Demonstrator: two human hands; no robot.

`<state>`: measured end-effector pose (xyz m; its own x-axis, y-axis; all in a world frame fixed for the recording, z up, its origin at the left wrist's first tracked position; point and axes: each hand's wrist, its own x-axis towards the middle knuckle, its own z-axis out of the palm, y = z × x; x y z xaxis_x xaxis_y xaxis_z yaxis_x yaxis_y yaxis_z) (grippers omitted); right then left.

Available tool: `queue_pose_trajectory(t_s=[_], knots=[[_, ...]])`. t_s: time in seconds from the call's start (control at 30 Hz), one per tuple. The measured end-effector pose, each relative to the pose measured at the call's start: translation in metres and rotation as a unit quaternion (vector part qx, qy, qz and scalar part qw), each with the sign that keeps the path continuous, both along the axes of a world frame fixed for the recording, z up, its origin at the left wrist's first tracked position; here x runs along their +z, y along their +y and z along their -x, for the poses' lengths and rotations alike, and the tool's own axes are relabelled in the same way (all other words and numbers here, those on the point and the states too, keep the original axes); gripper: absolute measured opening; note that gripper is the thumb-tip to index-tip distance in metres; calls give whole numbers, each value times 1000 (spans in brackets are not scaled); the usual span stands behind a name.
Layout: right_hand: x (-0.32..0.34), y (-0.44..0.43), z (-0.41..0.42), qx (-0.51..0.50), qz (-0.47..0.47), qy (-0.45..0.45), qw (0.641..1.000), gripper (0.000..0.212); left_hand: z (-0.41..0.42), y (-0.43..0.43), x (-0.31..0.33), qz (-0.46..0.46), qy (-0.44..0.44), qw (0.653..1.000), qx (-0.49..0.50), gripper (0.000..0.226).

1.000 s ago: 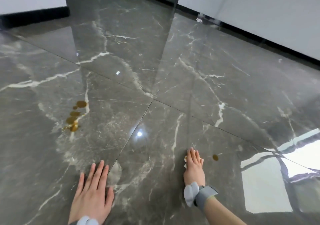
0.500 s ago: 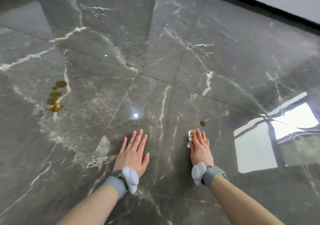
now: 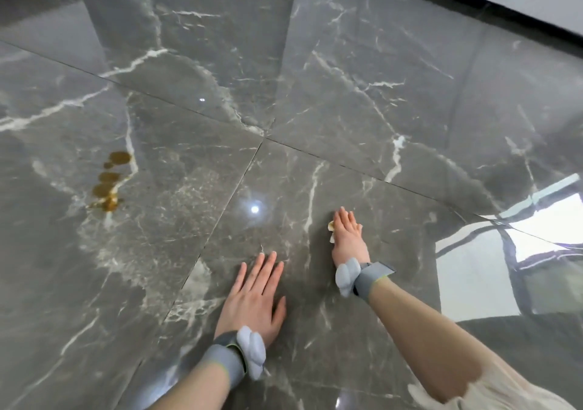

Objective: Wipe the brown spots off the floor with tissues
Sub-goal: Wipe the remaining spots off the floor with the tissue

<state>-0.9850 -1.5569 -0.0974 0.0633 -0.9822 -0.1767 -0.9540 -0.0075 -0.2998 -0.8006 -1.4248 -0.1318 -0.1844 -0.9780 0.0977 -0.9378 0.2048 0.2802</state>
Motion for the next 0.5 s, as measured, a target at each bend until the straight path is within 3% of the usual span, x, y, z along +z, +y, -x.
queue_pose_trajectory(t_s=[0.1, 0.17, 0.23, 0.3, 0.37, 0.43, 0.5], knots=[[-10, 30, -13, 143, 27, -39, 989, 66, 0, 0, -2, 10, -6, 1000, -4, 60], [-10, 31, 16, 141, 45, -31, 989, 64, 2, 0, 1, 6, -9, 1000, -3, 61], [-8, 28, 55, -1, 42, 3, 999, 62, 1, 1, 1, 1, -11, 1000, 0, 61], [1, 22, 86, -174, 13, 28, 984, 59, 2, 1, 2, -1, -13, 1000, 1, 61], [5, 16, 89, -228, -18, 43, 973, 59, 2, 1, 2, -4, -14, 1000, 0, 61], [5, 17, 65, -172, 0, 43, 984, 64, 2, 1, 2, -2, -11, 1000, 0, 61], [1, 34, 27, -42, 25, 6, 999, 70, 2, 1, 1, 3, -11, 1000, -1, 61]])
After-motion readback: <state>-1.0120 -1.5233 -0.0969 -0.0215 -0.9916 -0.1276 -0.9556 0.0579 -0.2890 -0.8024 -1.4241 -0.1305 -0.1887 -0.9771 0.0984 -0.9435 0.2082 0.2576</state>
